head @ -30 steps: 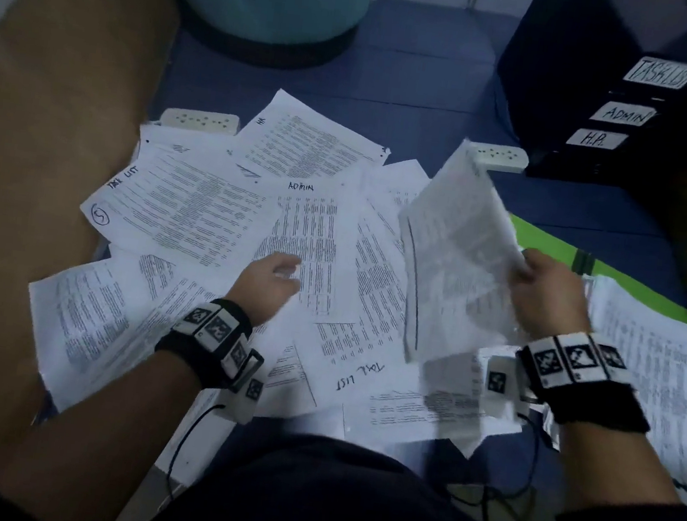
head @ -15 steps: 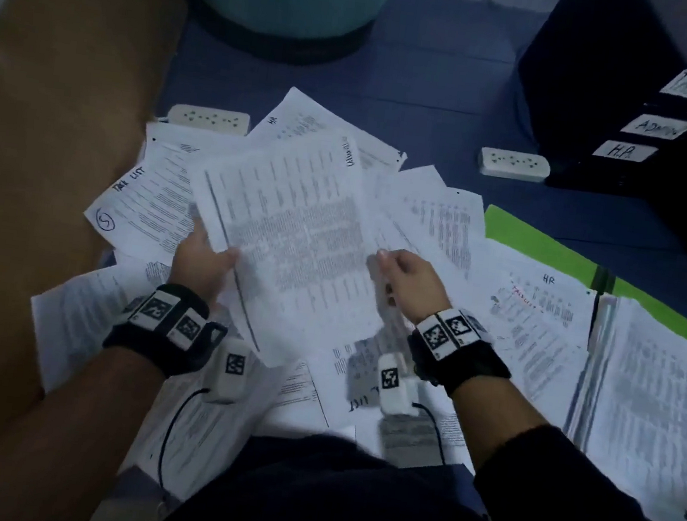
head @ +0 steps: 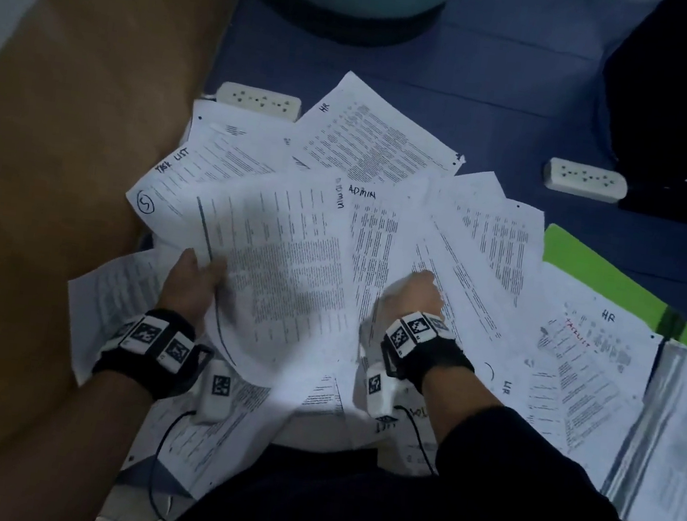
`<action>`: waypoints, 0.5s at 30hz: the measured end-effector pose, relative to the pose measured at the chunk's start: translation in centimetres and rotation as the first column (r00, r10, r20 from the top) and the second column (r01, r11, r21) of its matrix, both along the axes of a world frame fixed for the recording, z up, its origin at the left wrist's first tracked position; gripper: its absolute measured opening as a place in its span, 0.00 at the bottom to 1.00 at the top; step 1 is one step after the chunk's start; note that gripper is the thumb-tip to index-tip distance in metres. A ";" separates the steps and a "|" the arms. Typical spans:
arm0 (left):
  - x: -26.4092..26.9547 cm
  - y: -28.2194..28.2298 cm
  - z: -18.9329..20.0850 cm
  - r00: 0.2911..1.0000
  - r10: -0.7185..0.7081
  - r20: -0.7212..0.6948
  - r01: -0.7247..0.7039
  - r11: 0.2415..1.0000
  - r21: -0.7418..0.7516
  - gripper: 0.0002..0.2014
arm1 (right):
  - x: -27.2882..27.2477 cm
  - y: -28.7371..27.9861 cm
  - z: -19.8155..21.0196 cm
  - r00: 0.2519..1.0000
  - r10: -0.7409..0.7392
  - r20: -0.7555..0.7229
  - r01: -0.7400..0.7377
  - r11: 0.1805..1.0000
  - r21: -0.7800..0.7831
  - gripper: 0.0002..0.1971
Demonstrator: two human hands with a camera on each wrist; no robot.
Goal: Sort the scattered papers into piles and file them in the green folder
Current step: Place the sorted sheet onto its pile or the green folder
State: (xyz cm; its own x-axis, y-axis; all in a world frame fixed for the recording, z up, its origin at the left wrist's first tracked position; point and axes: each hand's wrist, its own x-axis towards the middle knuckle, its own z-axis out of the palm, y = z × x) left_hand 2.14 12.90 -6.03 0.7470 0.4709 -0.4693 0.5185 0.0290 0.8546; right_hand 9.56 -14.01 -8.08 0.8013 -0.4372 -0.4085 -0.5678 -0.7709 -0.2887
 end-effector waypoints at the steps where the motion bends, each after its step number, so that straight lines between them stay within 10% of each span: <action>1: 0.0 -0.1 -0.2 1.000 -0.025 -0.014 0.025 1.000 -0.001 0.13 | 0.0 -0.2 0.1 1.000 0.020 -0.002 -0.019 1.000 0.014 0.15; 7: 0.1 -0.9 -0.9 0.993 -0.065 -0.095 0.081 0.981 0.177 0.10 | -0.7 1.5 1.4 0.993 0.080 -0.091 -0.092 0.987 -0.135 0.46; 15: 3.3 0.9 -0.7 0.978 0.111 -0.176 -0.019 0.890 0.456 0.15 | -1.0 0.3 0.7 0.996 0.043 -0.076 -0.022 0.968 0.248 0.15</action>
